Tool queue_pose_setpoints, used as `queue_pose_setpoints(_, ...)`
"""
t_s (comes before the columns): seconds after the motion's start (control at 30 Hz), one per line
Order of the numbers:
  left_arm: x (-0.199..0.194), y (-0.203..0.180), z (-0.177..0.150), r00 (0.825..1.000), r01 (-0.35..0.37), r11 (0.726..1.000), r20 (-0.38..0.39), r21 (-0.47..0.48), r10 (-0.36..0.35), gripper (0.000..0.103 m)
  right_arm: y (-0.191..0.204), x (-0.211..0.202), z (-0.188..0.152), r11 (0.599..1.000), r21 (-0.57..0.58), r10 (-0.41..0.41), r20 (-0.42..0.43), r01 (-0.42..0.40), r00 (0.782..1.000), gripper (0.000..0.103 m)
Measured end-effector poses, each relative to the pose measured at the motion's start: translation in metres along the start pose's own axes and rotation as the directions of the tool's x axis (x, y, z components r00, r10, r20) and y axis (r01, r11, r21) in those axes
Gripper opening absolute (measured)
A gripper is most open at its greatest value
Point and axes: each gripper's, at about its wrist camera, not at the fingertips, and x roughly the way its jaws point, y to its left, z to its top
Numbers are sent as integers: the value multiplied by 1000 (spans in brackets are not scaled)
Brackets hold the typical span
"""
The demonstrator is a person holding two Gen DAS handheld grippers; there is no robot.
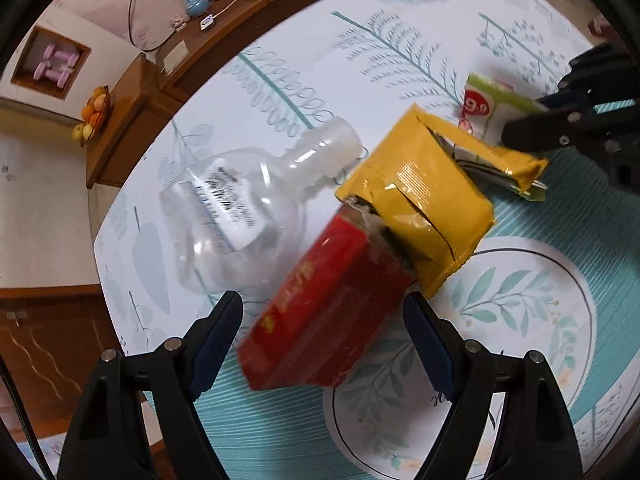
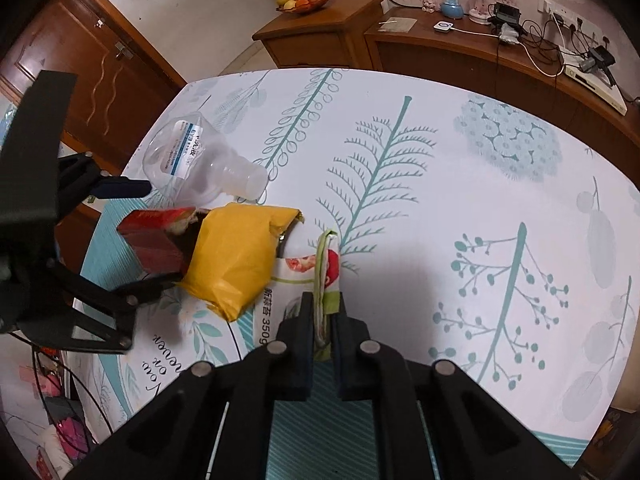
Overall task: Collect trash
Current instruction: 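Grasp the red box with the left tool while the right tool grasps the green-white snack bag, then carry the red box and snack bag off the table over the bin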
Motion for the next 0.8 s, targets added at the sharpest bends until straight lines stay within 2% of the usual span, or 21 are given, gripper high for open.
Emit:
queue_pose_setpoints(0.07, -3, -1, 1, 1000, 4, 1000, 22, -8, -4, 70, 0, -1, -3, 1000, 11, 8, -2, -8, 1000, 6)
queue_pose_setpoints(0.23, -7, 0, -5, 999, -13, 998, 44, -66, 16, 66, 4, -6, -18, 999, 35, 22, -8, -21, 1000, 6)
queue_pose_setpoints(0.33, -13, 1, -16, 998, 10, 993, 56, -121, -3, 60, 6, -10, -32, 997, 68, 29, -2, -29, 1000, 5)
queue_pose_setpoints(0.43, -23, -2, -38, 997, 61, 979, 60, -197, -51, 56, 9, -17, -48, 995, 92, 40, 10, -41, 999, 5)
queue_pose_setpoints(0.57, -36, -16, -71, 997, 70, 966, 54, -248, -58, 52, 19, -28, -77, 990, 125, 67, 28, -70, 997, 5)
queue_pose_setpoints(0.8, -61, -39, -142, 986, 162, 918, 85, -363, -140, 50, 48, -49, -140, 969, 222, 92, 67, -104, 994, 5)
